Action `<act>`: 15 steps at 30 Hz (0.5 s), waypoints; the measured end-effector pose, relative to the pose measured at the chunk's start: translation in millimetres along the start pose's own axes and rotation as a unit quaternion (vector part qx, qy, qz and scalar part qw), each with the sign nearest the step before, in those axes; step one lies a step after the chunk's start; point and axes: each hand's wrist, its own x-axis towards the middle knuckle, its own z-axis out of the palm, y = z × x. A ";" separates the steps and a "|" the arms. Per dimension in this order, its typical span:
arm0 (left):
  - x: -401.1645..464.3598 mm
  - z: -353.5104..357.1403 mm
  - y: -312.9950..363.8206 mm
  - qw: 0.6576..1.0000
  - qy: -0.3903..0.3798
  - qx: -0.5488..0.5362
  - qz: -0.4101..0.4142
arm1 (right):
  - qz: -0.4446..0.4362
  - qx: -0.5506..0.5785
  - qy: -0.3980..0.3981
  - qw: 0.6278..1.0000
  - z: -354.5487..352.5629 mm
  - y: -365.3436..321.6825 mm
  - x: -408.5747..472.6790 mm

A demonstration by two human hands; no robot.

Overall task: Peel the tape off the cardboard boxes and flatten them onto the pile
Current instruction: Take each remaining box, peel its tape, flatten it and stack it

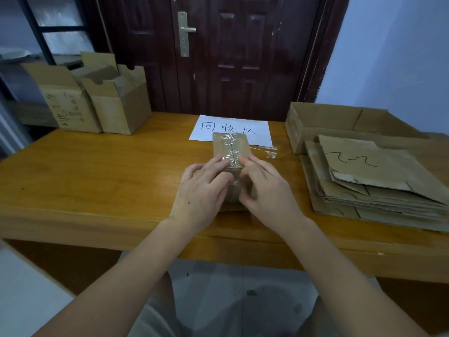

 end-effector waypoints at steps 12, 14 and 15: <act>6.5 -3.4 -8.8 1.000 -0.004 -0.018 0.001 | 0.058 0.038 0.016 0.997 2.5 -0.1 4.8; 7.6 -2.2 -10.9 1.000 0.007 -0.016 0.015 | 0.050 0.047 0.024 0.997 2.4 -0.4 4.8; 8.6 -2.2 -10.8 1.000 0.016 -0.016 0.015 | 0.048 0.050 0.028 0.997 1.9 -1.0 4.5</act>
